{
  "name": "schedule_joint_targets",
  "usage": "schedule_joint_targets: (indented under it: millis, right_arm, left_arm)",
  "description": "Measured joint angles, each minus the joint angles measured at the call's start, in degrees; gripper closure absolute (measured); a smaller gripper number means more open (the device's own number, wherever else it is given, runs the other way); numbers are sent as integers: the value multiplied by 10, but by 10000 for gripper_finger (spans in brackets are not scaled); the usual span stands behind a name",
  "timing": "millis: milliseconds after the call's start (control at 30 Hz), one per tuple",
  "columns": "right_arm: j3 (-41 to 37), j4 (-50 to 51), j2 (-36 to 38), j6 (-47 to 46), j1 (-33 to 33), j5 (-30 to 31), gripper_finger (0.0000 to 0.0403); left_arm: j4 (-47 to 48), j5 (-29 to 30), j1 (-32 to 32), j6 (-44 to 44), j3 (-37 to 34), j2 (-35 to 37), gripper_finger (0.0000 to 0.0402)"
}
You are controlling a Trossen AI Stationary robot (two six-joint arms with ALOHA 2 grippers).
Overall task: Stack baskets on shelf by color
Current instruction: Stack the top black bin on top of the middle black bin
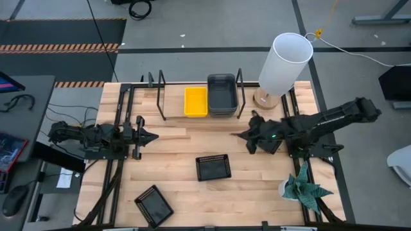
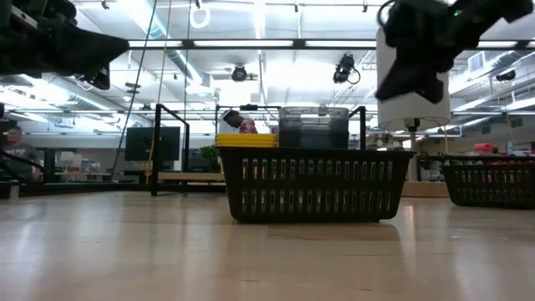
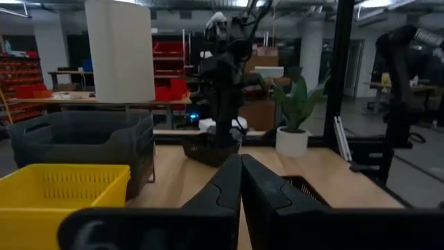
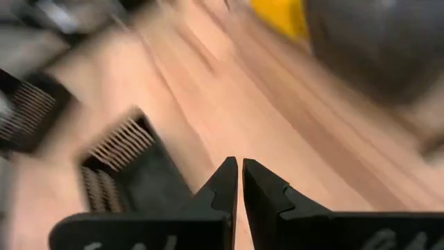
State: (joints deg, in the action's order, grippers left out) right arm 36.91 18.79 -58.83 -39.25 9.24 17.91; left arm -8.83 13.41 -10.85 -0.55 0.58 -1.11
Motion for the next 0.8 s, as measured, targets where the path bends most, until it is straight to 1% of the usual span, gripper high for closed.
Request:
schedule_joint_targets:
  millis: [100, 200, 267, 400, 500, 567, 667, 800]
  right_arm:
    - [55, 111, -57, -23, 4, -1, 373]
    - [108, 227, -107, -40, 6, -15, 360]
    - [138, 294, -136, -47, 5, -31, 342]
    - [176, 384, -186, -60, 6, -67, 292]
    - [186, 415, -211, -66, 2, -97, 260]
    - [186, 431, -226, -64, -2, -111, 249]
    - [186, 457, -247, -54, -8, -125, 247]
    - [186, 477, -268, -53, -16, -137, 254]
  left_arm:
    - [-4, 0, 0, 0, 0, 0, 379]
    - [-2, 0, 0, -1, 0, 0, 377]
    - [-2, 0, 0, -1, 0, 0, 380]
    - [-2, 0, 0, -1, 0, 0, 387]
    - [-3, 0, 0, -1, 0, 0, 387]
    - [-3, 0, 0, -1, 0, 0, 383]
    - [-3, 0, 0, -1, 0, 0, 377]
    - [-3, 0, 0, -1, 0, 0, 372]
